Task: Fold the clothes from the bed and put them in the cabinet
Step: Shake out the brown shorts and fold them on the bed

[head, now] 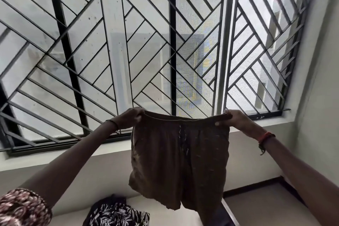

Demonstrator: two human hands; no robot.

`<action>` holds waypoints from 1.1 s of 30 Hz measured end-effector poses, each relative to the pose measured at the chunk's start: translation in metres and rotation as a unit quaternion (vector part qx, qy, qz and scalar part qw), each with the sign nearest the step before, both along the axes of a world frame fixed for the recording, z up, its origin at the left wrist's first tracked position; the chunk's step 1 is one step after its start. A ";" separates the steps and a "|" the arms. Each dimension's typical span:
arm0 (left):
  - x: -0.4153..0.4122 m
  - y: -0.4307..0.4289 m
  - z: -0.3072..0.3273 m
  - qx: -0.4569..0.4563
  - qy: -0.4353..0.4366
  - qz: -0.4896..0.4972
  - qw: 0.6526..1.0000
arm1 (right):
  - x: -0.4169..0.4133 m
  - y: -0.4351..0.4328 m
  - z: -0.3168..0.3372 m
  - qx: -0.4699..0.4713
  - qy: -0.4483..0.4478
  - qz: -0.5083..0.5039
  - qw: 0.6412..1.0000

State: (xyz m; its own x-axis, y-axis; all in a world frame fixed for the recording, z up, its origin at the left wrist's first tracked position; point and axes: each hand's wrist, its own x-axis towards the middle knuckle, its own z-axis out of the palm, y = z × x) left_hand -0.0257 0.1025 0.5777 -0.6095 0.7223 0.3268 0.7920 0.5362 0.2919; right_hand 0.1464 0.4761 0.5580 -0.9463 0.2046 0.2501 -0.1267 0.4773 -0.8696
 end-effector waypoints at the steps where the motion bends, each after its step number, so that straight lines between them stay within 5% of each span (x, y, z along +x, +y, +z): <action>1: 0.004 0.002 -0.002 -0.019 -0.014 0.000 1.000 | 0.000 0.001 -0.001 -0.003 0.001 -0.007 1.000; 5: 0.013 0.007 -0.011 -0.025 -0.036 -0.004 0.999 | 0.004 0.003 -0.005 -0.011 0.003 -0.014 1.000; 10: 0.013 0.015 -0.013 0.098 0.005 0.021 0.995 | 0.006 0.008 -0.008 -0.040 0.015 0.004 0.999; 15: 0.008 0.008 -0.012 0.227 -0.148 -0.028 0.962 | 0.013 0.004 -0.008 -0.187 0.020 0.082 0.979; 21: 0.013 -0.008 -0.009 0.271 -0.327 -0.061 0.903 | 0.018 0.000 -0.001 -0.247 -0.015 0.136 0.959; 30: 0.017 -0.039 0.012 0.285 -0.450 -0.138 0.835 | 0.034 -0.014 0.017 -0.281 -0.034 0.174 0.943; 33: 0.007 -0.039 0.012 0.271 -0.466 -0.080 0.839 | 0.016 -0.022 0.012 -0.273 -0.078 0.110 0.953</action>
